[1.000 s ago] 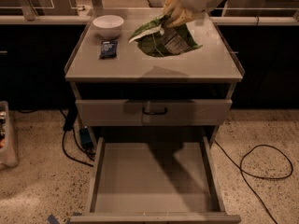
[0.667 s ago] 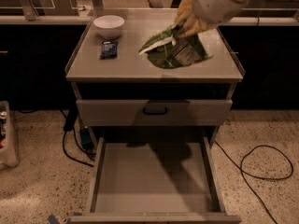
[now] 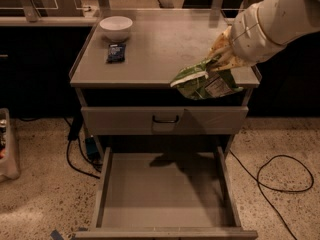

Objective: Place green jalapeno chip bag into middle drawer

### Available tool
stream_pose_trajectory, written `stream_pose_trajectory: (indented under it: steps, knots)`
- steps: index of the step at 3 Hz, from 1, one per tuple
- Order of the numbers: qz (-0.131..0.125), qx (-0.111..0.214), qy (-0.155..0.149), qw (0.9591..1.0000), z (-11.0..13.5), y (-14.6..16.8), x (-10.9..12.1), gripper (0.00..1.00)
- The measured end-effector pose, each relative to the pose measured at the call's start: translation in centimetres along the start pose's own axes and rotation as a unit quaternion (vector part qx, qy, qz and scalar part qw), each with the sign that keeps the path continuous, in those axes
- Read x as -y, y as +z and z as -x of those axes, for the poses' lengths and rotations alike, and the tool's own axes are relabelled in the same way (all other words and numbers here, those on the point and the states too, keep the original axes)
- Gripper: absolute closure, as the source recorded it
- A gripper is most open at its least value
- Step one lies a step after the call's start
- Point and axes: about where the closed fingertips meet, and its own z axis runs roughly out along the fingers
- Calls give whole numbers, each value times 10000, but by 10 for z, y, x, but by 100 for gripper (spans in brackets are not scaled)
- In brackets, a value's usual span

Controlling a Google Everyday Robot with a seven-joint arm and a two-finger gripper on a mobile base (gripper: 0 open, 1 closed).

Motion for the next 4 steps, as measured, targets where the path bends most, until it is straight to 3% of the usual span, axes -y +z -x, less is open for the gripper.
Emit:
stream_pose_trajectory:
  steps: [1,2,4]
  knots:
    - [-5,63,-43,10000,3,1,-9,100]
    - [-13,123,93,9999,7,9,-37,100]
    - [103,407,359,9985,-5,78,-134,100]
